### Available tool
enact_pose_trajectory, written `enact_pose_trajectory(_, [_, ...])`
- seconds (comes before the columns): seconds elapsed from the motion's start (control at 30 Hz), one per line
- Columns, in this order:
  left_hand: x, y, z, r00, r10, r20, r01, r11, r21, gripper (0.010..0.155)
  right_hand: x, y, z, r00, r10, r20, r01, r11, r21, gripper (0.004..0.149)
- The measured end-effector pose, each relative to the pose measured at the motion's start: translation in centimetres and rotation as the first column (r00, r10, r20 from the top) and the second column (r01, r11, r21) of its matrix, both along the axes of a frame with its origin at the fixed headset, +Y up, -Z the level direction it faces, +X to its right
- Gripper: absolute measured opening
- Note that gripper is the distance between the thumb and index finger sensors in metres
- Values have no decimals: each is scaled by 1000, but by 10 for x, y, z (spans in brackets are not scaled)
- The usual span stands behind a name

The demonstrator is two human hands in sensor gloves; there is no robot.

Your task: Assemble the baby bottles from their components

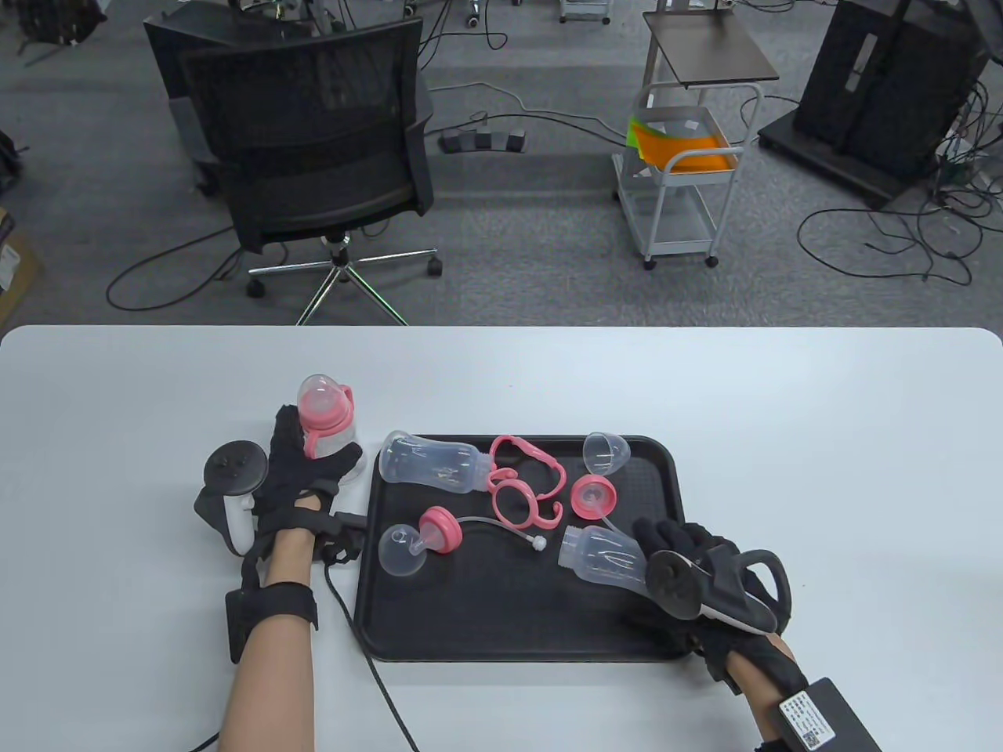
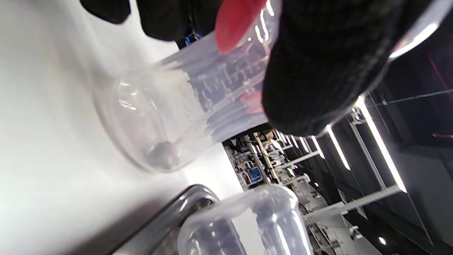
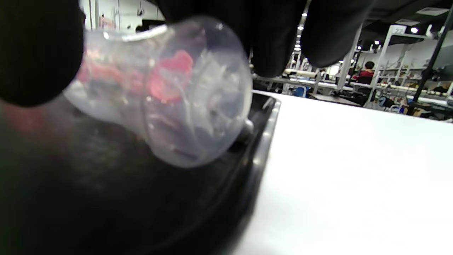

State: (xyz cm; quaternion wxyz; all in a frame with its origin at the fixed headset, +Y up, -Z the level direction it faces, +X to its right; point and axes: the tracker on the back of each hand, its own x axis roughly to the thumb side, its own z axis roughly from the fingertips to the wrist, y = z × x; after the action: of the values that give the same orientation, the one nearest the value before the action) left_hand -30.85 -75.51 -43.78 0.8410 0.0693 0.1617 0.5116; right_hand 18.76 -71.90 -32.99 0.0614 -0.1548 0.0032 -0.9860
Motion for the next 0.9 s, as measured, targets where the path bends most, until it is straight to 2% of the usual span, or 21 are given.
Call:
enact_pose_trajectory(0.13, [-1, 17, 20, 997, -73, -11, 73, 995, 66, 129, -5, -4, -2, 998, 53, 13, -53, 999, 6, 101])
enact_pose_trajectory(0.3, [1, 55, 48, 983, -184, -15, 183, 966, 182, 131, -11, -9, -3, 994, 105, 21, -105, 994, 21, 99])
enact_pose_trajectory(0.4, [7, 71, 63, 984, -176, -19, 175, 957, 233, 131, -12, -9, -3, 995, 94, 20, -95, 995, 37, 96])
enact_pose_trajectory(0.57, [25, 99, 93, 973, -229, -26, 224, 915, 334, 129, -10, 5, 2, 999, 39, -4, -39, 997, 65, 93])
enact_pose_trajectory(0.67, [43, 113, 106, 951, -306, -30, 295, 879, 376, 126, -4, 22, 8, 998, -61, -15, 62, 994, 95, 94])
enact_pose_trajectory(0.77, [69, 125, 112, 919, -395, -2, 363, 842, 399, 117, 9, 37, 13, 978, -207, -18, 208, 971, 116, 96])
enact_pose_trajectory(0.9, [114, 137, 111, 829, -556, 57, 483, 764, 428, 102, 31, 50, 14, 888, -460, -1, 457, 881, 123, 100])
